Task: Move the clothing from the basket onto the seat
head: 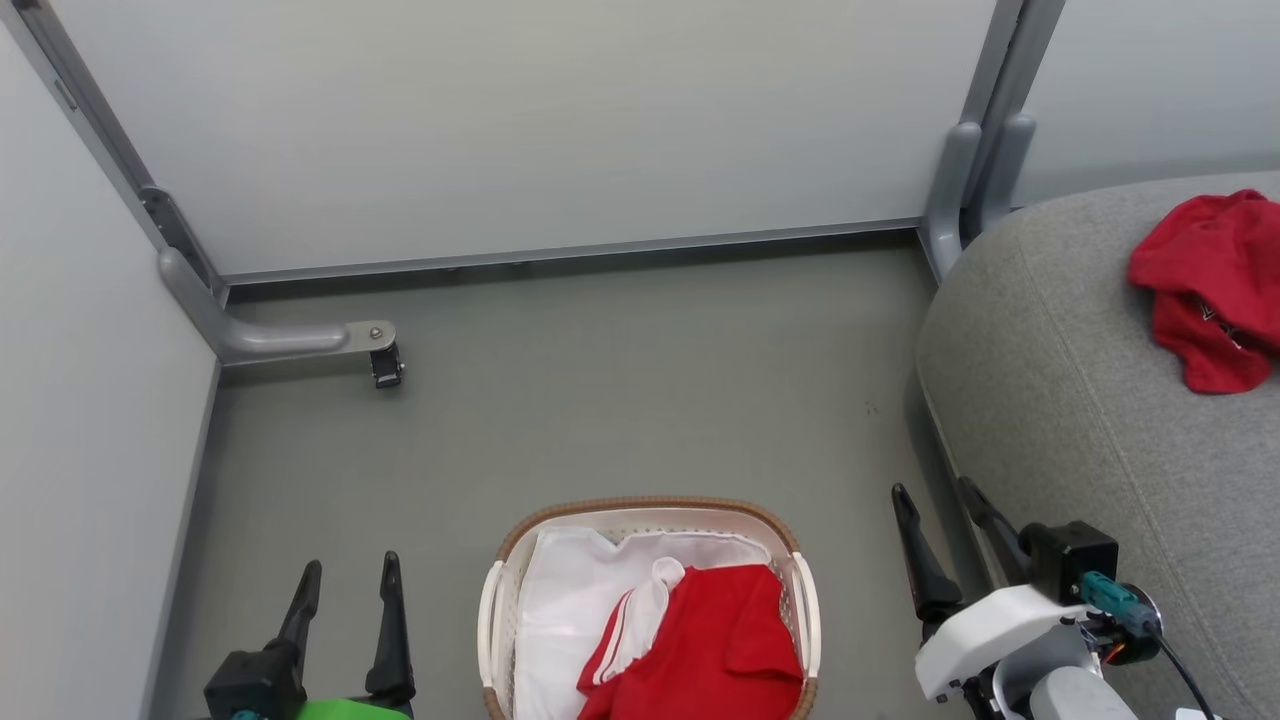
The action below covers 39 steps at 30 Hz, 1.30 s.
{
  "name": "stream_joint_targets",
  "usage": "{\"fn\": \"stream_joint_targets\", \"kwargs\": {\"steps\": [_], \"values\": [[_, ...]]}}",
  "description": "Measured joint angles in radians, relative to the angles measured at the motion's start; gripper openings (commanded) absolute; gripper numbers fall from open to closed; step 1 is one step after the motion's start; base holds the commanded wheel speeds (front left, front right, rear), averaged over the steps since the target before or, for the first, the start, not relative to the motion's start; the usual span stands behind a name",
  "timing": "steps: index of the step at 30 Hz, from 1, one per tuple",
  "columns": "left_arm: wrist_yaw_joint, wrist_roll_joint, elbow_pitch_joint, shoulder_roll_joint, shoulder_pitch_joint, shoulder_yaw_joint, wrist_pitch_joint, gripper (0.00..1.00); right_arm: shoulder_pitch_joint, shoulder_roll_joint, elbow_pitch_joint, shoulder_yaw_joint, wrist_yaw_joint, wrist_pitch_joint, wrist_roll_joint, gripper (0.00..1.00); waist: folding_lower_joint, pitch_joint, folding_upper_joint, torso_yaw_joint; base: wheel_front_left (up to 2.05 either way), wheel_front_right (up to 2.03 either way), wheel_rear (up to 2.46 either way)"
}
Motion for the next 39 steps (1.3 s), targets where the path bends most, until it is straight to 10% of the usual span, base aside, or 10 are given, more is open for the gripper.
{"fn": "stream_joint_targets", "kwargs": {"steps": [17,39], "values": [[-0.027,0.055,0.036,-0.001,-0.086,-0.061,0.000,1.00,-0.035,0.000,-0.028,-0.044,0.000,0.000,-0.019,1.00,0.0000,0.068,0.0000,-0.003,0.00,0.00,0.00],[-0.050,0.138,0.439,0.040,-0.619,-0.459,0.012,1.00,-0.294,-0.001,-0.202,-0.118,0.000,0.000,-0.093,1.00,0.0001,0.440,0.0000,-0.074,0.00,0.00,0.00]]}}
